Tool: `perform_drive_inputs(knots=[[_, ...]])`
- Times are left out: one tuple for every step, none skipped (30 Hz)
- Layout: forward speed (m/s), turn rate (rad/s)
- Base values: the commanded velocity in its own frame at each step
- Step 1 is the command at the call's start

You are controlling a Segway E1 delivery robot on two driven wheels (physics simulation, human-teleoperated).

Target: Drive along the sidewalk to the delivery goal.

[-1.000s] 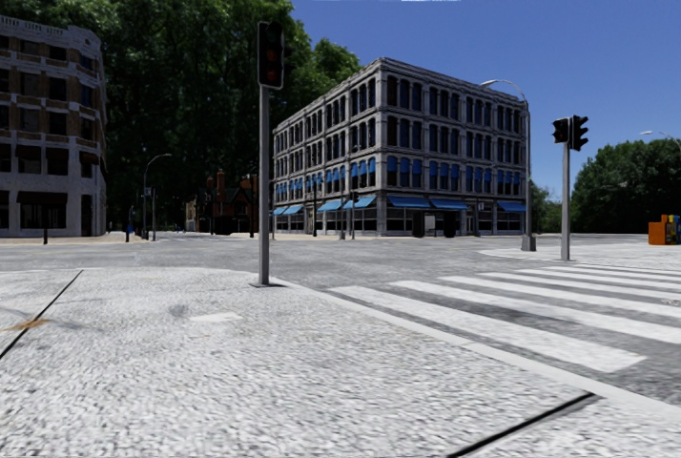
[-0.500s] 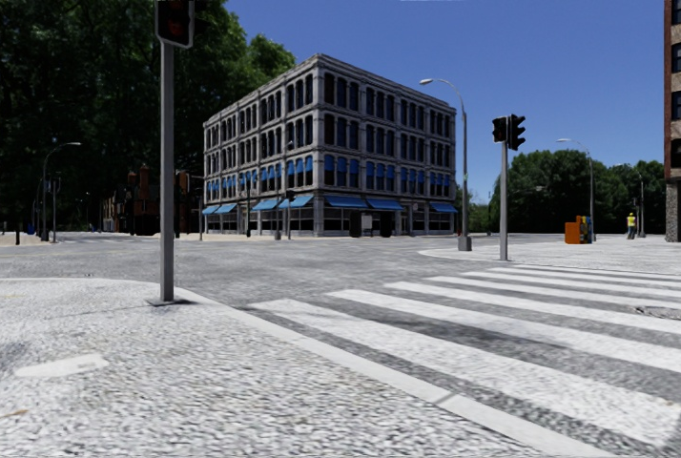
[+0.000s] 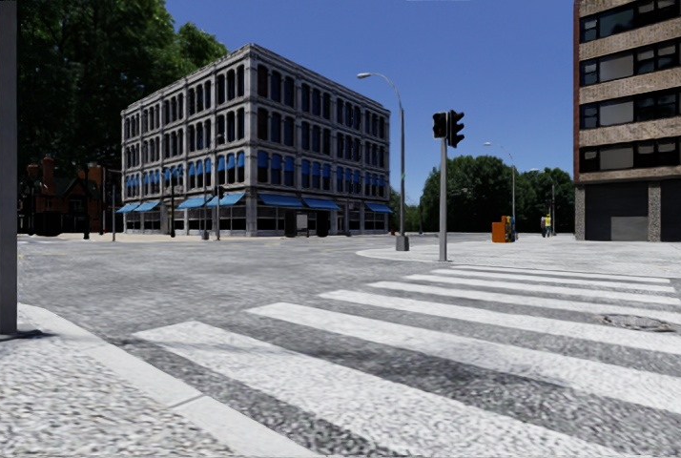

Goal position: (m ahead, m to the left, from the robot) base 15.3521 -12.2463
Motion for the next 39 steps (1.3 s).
perform_drive_inputs(knots=[[1.51, -0.46], [1.49, -0.46], [1.44, -0.46], [1.44, -0.46], [1.39, -0.46], [1.36, -0.46], [1.35, -0.46], [1.35, -0.46], [1.34, -0.46], [1.33, -0.46], [1.33, -0.46], [1.33, -0.46], [1.33, -0.46], [1.33, -0.46], [1.33, -0.46], [1.33, -0.46], [1.33, -0.46], [1.33, -0.46], [1.33, -0.46], [1.33, -0.46], [1.33, -0.46], [1.33, -0.46], [1.33, -0.46], [1.33, -0.46], [1.33, -0.46], [1.33, -0.46], [1.33, -0.46], [1.33, -0.46], [1.33, -0.46], [1.33, -0.46], [1.33, -0.46], [1.33, -0.46], [1.33, -0.46], [1.33, -0.46], [1.33, -0.46], [1.33, -0.46], [1.33, -0.46], [1.33, -0.46], [1.33, -0.46]])
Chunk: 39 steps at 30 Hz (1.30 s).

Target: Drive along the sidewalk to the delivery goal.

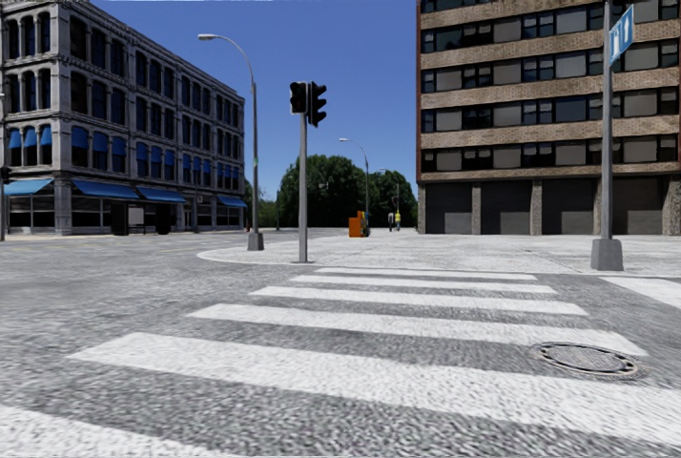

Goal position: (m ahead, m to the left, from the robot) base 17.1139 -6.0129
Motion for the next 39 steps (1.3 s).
perform_drive_inputs(knots=[[1.33, -0.46], [1.33, -0.46], [1.33, -0.46], [1.33, -0.46], [1.33, -0.46], [1.33, -0.46], [1.33, -0.46], [1.33, -0.46], [1.33, -0.46], [1.33, -0.46], [1.33, -0.46], [1.34, -0.46], [1.34, -0.46], [1.35, -0.46], [1.38, -0.46], [1.61, -0.46], [1.61, -0.46], [1.83, -0.46], [1.89, -0.46], [1.89, -0.46], [1.91, -0.44], [1.91, -0.27], [1.91, -0.27], [1.91, -0.03], [1.91, 0.0], [1.91, 0.0], [1.91, 0.0], [1.91, 0.0], [1.91, 0.0], [1.91, 0.0], [1.91, 0.0], [1.91, 0.0], [1.91, 0.0], [1.91, 0.0], [1.91, 0.0], [1.91, 0.0], [1.91, 0.0], [1.91, 0.0], [1.91, 0.0]])
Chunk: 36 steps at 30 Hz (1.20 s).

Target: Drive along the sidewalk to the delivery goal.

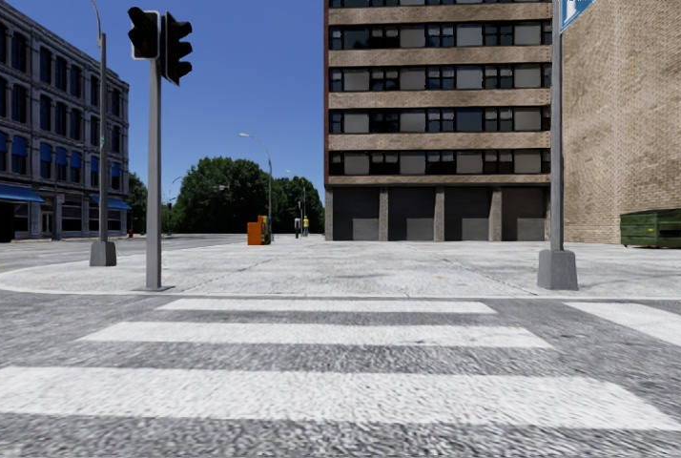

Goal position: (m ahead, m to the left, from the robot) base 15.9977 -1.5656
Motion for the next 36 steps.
perform_drive_inputs(knots=[[1.91, 0.0], [1.91, 0.0], [1.91, 0.0], [1.91, 0.0], [1.91, 0.0], [1.91, 0.0], [1.91, 0.0], [1.91, 0.0], [1.91, 0.0], [1.91, 0.0], [1.91, 0.0], [1.91, 0.0], [1.91, 0.0], [1.91, -0.04], [1.91, -0.04], [1.91, -0.17], [1.91, -0.21], [1.91, -0.21], [1.91, -0.25], [1.91, -0.28], [1.91, -0.35], [1.91, -0.35], [1.91, -0.37], [1.91, -0.37], [1.91, -0.37], [1.91, -0.38], [1.91, -0.38], [1.91, -0.38], [1.91, -0.38], [1.91, -0.38], [1.91, -0.38], [1.91, -0.38], [1.91, -0.38], [1.91, -0.37], [1.91, -0.33], [1.91, -0.33]])
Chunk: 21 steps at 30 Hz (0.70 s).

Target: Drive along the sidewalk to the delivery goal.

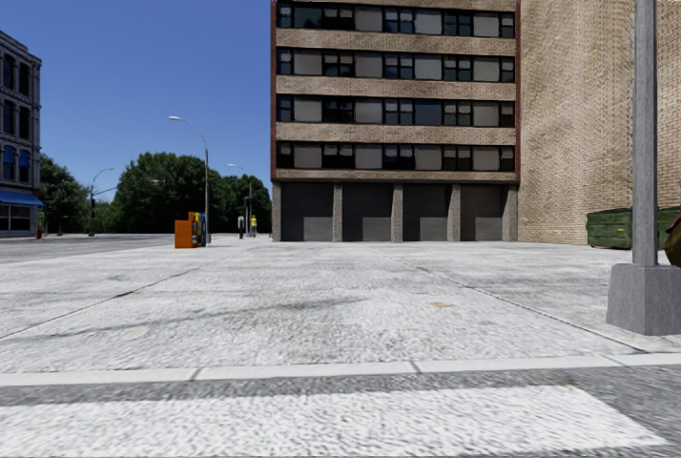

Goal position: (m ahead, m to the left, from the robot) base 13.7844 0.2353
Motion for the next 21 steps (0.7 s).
perform_drive_inputs(knots=[[1.91, -0.16], [1.91, 0.0], [1.91, 0.0], [1.91, 0.0], [1.91, 0.0], [1.91, 0.0], [1.91, 0.0], [1.91, 0.0], [1.91, 0.0], [1.91, 0.0], [1.91, 0.0], [1.91, 0.0], [1.91, 0.0], [1.91, 0.0], [1.91, 0.0], [1.91, 0.0], [1.91, 0.0], [1.91, 0.0], [1.91, 0.0], [1.83, 0.0], [1.72, 0.0]])
